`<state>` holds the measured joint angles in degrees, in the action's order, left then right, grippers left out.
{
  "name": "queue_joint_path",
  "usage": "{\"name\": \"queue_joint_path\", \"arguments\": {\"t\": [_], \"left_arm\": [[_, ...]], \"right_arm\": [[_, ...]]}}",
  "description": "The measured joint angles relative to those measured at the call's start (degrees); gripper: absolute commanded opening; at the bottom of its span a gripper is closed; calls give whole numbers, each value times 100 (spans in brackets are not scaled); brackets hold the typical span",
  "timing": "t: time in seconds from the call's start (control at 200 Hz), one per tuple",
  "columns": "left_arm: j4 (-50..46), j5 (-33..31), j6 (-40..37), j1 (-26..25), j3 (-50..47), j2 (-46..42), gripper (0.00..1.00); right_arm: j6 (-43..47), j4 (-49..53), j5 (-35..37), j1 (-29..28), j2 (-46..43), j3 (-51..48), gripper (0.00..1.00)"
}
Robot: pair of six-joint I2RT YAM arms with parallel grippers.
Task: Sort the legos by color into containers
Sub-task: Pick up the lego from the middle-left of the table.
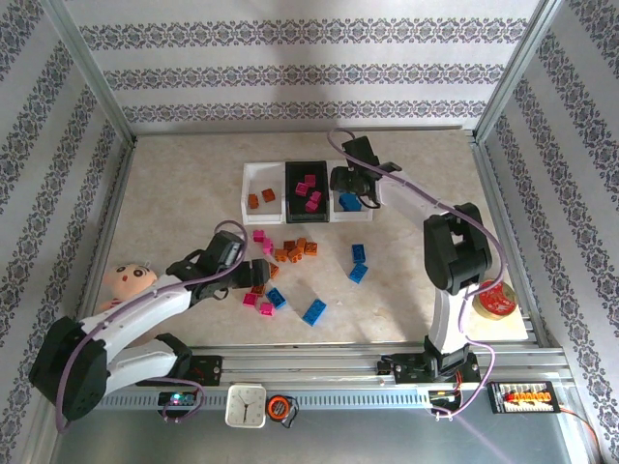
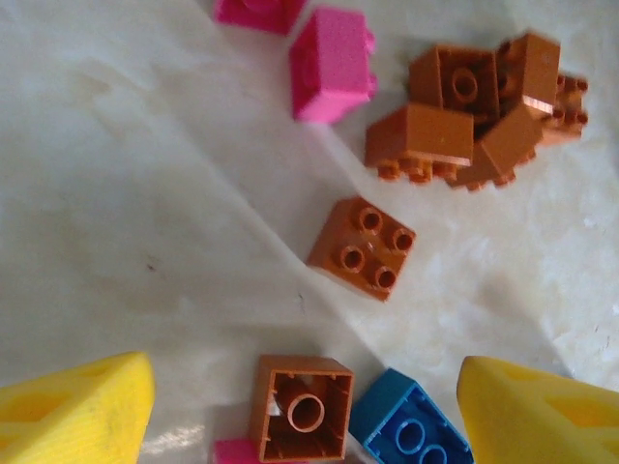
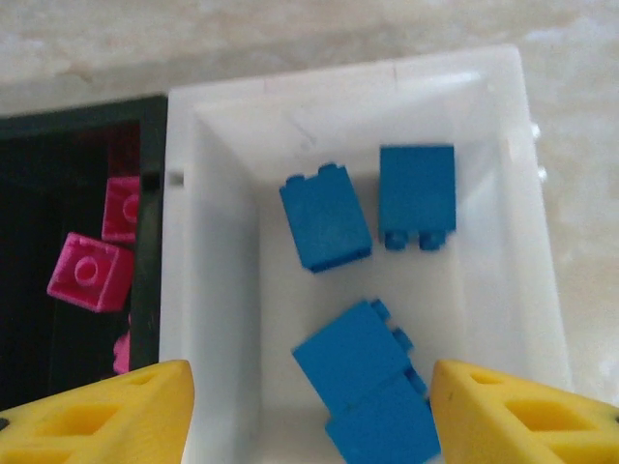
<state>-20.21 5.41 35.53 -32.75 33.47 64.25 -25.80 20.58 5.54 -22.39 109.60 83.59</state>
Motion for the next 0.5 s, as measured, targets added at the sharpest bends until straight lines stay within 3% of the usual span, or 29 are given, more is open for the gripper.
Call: {"name": "queue_joint_path", "arguments": {"t": [0.165, 0.5], "left_arm": [[-118, -153, -131, -396, 260, 426, 67], [-164, -459, -278, -483, 330, 1432, 56]], "right_arm": [[-66, -162, -98, -37, -612, -664, 65], [-87, -428, -216, -74, -997, -1211, 65]]}}
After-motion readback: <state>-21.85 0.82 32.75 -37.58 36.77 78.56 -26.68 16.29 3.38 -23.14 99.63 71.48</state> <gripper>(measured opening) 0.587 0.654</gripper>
